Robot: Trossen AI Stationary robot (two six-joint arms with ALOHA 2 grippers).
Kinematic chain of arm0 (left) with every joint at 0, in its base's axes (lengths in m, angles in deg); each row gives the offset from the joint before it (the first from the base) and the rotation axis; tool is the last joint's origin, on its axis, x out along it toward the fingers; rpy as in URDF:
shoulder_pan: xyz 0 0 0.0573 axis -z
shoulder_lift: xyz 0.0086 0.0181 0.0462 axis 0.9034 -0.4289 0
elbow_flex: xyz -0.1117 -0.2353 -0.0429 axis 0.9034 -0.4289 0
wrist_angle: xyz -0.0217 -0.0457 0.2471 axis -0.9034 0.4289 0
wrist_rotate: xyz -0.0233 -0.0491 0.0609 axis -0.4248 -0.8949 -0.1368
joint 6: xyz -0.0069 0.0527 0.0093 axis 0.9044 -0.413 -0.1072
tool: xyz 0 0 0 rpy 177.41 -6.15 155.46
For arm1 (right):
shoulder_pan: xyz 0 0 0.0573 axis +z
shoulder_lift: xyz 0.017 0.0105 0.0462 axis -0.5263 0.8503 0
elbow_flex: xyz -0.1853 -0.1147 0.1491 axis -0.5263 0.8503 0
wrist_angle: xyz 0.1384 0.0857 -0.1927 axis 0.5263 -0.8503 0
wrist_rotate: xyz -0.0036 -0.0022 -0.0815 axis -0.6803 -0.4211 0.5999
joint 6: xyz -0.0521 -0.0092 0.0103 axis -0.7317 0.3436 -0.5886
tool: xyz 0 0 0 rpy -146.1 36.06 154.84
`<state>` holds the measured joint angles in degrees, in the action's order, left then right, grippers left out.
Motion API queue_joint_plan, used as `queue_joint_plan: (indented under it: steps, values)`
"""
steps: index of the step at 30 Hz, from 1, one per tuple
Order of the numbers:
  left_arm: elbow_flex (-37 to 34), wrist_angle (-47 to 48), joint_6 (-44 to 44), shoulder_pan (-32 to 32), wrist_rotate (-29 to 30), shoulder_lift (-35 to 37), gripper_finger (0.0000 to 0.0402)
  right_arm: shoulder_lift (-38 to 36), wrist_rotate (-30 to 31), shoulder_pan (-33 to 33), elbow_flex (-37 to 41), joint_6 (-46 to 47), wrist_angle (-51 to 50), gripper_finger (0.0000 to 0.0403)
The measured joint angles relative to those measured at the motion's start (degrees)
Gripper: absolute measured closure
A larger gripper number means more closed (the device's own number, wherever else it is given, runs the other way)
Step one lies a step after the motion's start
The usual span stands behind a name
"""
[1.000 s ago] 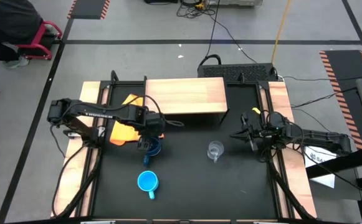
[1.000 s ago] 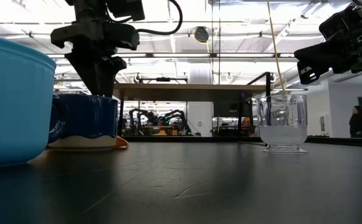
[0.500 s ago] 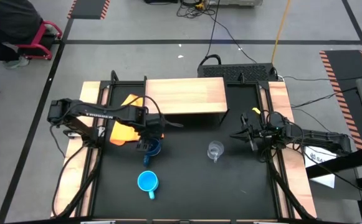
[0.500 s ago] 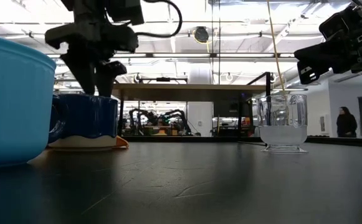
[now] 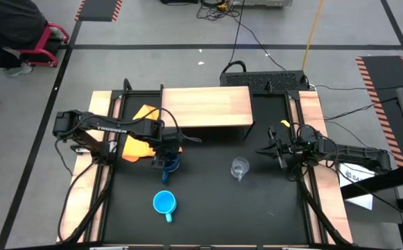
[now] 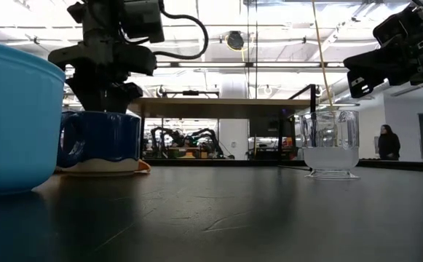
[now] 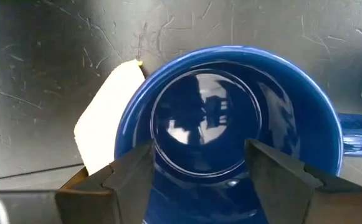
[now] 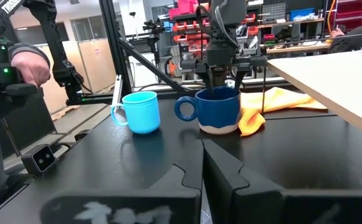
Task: Stack small to large cups/mugs on shelf
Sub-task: Put the dark blue mug on the shelf
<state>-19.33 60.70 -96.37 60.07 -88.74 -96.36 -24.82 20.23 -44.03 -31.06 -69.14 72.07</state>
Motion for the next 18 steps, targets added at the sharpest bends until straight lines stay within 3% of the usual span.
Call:
queue_joint_plan:
  steps: [18]
  values:
    - [5.96, 2.79, 3.4, -0.23, 4.45, 0.0, 0.0151, 0.0, 0.01, 0.0, 0.0, -0.02, 0.02, 0.0403]
